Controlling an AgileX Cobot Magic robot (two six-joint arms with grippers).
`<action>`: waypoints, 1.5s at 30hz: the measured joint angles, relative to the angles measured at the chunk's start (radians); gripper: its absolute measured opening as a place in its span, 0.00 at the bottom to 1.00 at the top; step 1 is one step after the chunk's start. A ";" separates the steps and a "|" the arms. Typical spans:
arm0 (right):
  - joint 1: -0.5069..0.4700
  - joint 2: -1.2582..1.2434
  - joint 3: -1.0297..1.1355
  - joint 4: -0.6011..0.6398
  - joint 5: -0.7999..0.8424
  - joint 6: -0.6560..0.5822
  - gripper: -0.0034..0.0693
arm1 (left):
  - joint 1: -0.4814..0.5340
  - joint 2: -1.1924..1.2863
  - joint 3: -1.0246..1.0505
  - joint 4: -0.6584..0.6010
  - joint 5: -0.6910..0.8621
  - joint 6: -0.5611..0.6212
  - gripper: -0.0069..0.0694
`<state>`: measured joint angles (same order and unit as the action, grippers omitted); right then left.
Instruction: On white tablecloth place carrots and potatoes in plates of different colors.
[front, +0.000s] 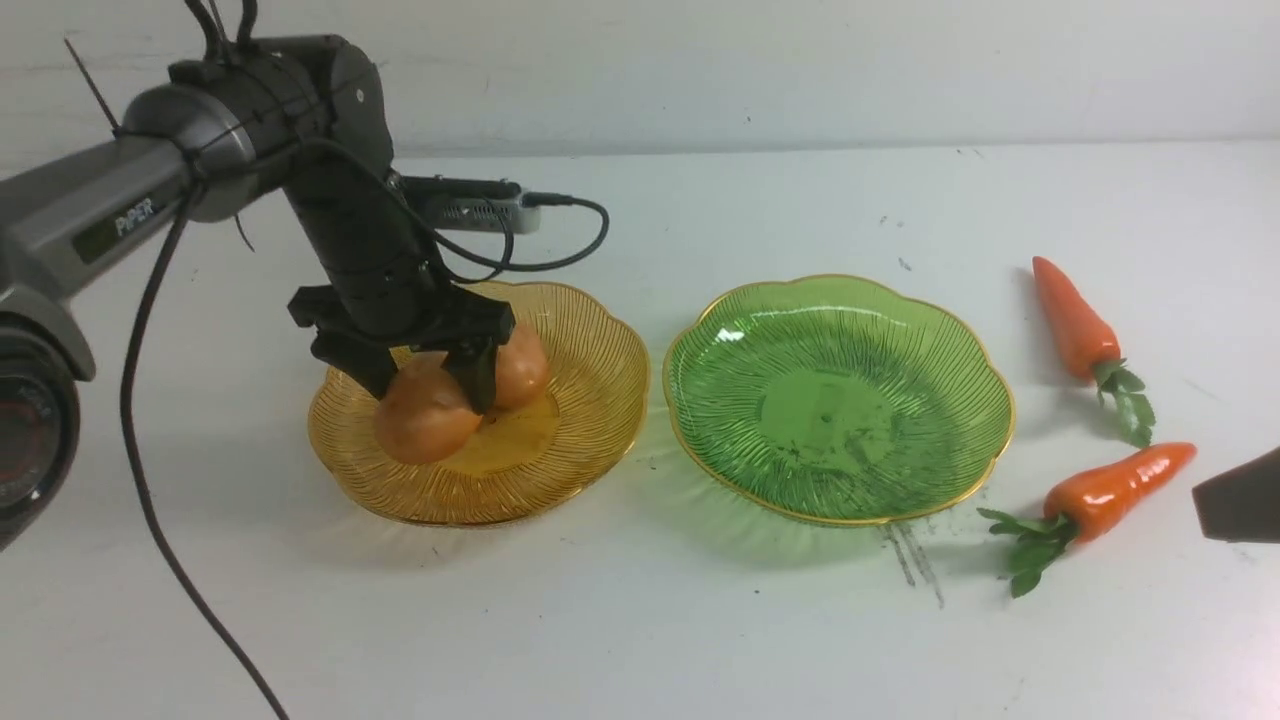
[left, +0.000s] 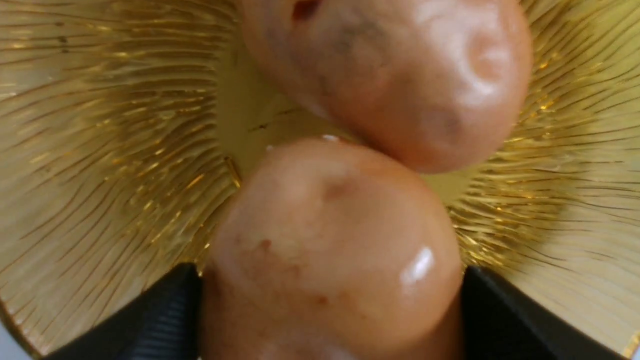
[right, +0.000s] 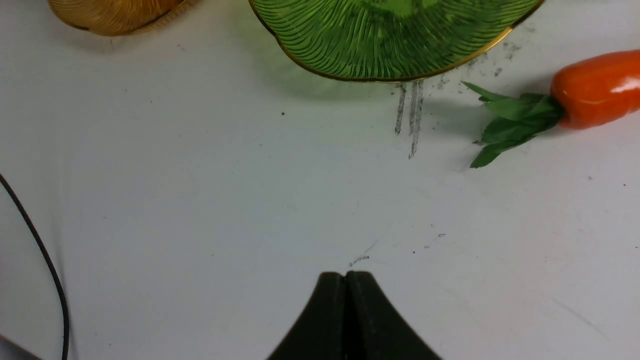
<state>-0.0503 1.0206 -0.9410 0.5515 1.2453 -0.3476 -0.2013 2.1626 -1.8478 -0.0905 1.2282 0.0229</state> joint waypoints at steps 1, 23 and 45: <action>0.000 0.000 0.000 0.000 0.000 -0.005 0.03 | 0.000 0.007 0.000 0.011 -0.001 -0.014 0.88; 0.000 0.063 -0.099 -0.162 -0.005 0.233 0.03 | 0.000 -0.128 -0.006 0.091 -0.002 -0.084 0.43; 0.000 0.766 -0.439 -0.432 -0.071 0.539 0.41 | 0.000 -0.974 0.543 0.118 0.026 -0.034 0.09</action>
<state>-0.0503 1.7870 -1.3800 0.1195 1.1744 0.1912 -0.2013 1.1883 -1.3045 0.0274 1.2542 -0.0114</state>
